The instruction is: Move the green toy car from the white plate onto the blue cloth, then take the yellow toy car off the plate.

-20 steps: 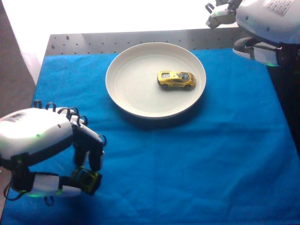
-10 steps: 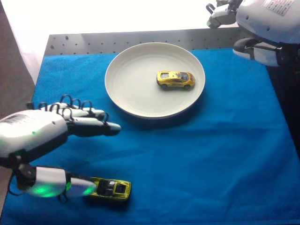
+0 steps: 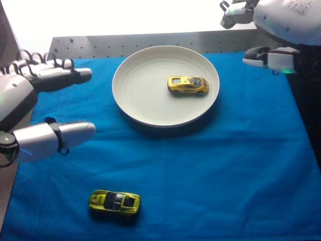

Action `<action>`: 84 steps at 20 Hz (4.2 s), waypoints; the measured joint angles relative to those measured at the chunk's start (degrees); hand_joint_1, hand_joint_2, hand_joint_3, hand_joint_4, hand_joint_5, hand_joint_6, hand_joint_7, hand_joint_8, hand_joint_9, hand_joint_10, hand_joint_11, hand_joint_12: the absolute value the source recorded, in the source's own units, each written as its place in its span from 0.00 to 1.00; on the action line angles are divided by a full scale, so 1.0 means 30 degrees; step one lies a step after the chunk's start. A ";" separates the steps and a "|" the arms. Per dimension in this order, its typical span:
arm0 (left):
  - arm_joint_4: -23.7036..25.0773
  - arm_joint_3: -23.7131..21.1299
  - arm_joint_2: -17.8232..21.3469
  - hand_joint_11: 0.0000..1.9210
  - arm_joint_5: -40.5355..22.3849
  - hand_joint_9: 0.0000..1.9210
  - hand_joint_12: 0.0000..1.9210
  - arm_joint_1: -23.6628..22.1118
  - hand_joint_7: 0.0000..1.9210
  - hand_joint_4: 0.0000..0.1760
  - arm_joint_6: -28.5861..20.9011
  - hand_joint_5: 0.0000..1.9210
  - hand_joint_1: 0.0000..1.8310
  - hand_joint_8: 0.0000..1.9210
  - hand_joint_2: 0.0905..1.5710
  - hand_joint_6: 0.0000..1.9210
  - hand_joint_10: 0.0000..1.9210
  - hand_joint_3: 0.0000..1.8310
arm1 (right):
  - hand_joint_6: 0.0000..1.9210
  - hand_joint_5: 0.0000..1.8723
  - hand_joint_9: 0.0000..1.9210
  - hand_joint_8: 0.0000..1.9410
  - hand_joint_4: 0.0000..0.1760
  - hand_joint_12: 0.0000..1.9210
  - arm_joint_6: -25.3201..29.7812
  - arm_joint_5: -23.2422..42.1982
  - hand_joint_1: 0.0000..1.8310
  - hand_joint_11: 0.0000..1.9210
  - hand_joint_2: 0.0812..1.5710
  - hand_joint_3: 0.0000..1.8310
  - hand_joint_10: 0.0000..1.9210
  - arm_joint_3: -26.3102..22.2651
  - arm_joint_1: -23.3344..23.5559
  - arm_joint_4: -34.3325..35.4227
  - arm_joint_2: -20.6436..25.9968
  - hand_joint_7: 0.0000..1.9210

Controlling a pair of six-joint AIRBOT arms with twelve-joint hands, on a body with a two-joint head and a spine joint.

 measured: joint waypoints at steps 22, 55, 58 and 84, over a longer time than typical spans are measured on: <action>-0.0546 0.0284 -0.0954 0.00 -0.0721 0.25 0.55 -0.0342 0.31 0.94 0.0539 0.37 0.35 0.01 0.68 0.01 0.01 0.00 | 0.05 0.40 0.07 0.01 0.00 0.79 0.3191 -0.4568 0.44 0.00 0.63 0.00 0.23 0.5617 0.1326 0.0969 -0.4779 0.25; -0.0641 0.0372 -0.1188 0.00 -0.0729 0.24 0.56 -0.0459 0.31 0.98 0.0525 0.38 0.38 0.00 0.68 0.00 0.00 0.00 | 0.00 0.38 0.21 0.32 0.00 0.97 0.3249 -0.5166 0.48 0.16 0.56 0.00 0.70 0.5741 0.1326 -0.0401 -0.6207 0.32; -0.0634 0.0372 -0.1188 0.00 -0.0736 0.25 0.60 -0.0459 0.31 0.89 0.0517 0.38 0.37 0.00 0.69 0.00 0.00 0.00 | 0.01 0.40 0.23 0.55 0.00 0.99 0.3235 -0.5311 0.47 0.20 0.55 0.00 0.77 0.5807 0.1202 -0.0401 -0.6207 0.25; -0.0634 0.0372 -0.1195 0.00 -0.0809 0.25 0.57 -0.0459 0.30 1.00 0.0270 0.37 0.37 0.00 0.70 0.00 0.00 0.00 | 0.00 0.39 0.24 0.02 0.00 0.86 0.3220 -0.6229 0.43 0.13 0.58 0.00 0.45 0.7074 0.0823 -0.0401 -0.7220 0.39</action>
